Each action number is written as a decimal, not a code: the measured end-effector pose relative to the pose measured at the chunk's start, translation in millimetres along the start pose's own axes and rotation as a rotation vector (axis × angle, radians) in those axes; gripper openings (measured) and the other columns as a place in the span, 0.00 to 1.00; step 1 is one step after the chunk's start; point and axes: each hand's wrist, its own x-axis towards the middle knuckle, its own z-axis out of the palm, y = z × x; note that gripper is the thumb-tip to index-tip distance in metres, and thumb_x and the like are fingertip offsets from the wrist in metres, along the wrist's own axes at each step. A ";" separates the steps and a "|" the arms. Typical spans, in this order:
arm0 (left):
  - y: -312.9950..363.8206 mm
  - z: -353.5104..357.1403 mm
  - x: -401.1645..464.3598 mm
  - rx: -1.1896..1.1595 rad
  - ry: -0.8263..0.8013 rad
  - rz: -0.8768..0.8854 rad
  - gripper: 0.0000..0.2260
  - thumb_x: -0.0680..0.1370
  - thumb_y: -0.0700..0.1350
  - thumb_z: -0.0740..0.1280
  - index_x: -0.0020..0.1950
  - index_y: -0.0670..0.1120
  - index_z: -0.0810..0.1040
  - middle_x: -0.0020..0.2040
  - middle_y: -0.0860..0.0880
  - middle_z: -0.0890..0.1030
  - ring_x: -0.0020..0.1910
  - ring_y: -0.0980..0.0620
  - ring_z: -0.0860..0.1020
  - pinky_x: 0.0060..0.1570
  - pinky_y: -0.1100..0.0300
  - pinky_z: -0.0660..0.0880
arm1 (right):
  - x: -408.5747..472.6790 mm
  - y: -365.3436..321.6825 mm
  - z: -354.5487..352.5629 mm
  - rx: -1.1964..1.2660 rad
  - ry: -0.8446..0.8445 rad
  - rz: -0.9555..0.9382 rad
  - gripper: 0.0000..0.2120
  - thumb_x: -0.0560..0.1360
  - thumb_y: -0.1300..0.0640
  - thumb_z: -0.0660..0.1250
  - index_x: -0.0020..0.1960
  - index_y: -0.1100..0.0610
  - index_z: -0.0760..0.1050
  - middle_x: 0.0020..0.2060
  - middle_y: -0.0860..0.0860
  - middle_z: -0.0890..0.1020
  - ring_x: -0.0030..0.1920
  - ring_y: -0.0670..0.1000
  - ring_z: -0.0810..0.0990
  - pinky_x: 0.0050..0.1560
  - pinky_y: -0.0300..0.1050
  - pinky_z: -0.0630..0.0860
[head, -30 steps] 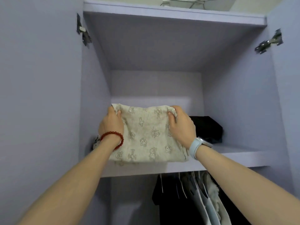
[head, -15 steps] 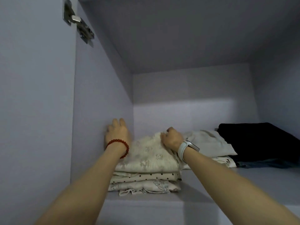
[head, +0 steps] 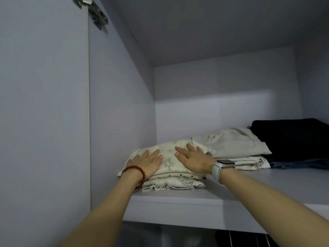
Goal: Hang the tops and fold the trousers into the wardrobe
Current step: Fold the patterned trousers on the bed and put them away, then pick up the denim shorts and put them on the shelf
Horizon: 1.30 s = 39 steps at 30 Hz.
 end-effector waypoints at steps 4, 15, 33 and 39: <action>4.7 5.6 -1.0 0.068 0.034 -0.030 0.24 0.79 0.63 0.42 0.75 0.62 0.48 0.78 0.51 0.47 0.76 0.45 0.49 0.73 0.46 0.46 | 4.9 3.2 1.7 -0.009 -0.041 0.011 0.25 0.79 0.37 0.42 0.75 0.39 0.48 0.77 0.51 0.45 0.76 0.58 0.44 0.72 0.59 0.40; 24.4 -7.4 -141.3 -0.110 0.597 0.055 0.17 0.79 0.46 0.59 0.68 0.47 0.70 0.67 0.46 0.71 0.63 0.45 0.71 0.62 0.53 0.67 | -113.7 -21.9 1.5 0.368 0.595 -0.286 0.15 0.78 0.60 0.57 0.62 0.58 0.74 0.61 0.54 0.77 0.61 0.54 0.73 0.61 0.45 0.68; -63.6 167.3 -721.9 -0.374 0.315 -0.885 0.12 0.77 0.42 0.65 0.60 0.42 0.77 0.57 0.46 0.78 0.57 0.48 0.76 0.56 0.66 0.67 | -528.1 -178.4 285.2 0.838 -0.609 -0.410 0.09 0.78 0.62 0.60 0.52 0.56 0.77 0.44 0.51 0.82 0.48 0.53 0.81 0.50 0.44 0.74; -117.7 135.6 -902.3 -0.270 0.400 -1.289 0.14 0.78 0.43 0.64 0.63 0.43 0.76 0.61 0.47 0.77 0.60 0.49 0.75 0.60 0.60 0.67 | -650.7 -321.7 335.8 0.779 -1.043 -0.691 0.11 0.79 0.59 0.58 0.59 0.55 0.74 0.47 0.47 0.79 0.50 0.48 0.78 0.50 0.37 0.71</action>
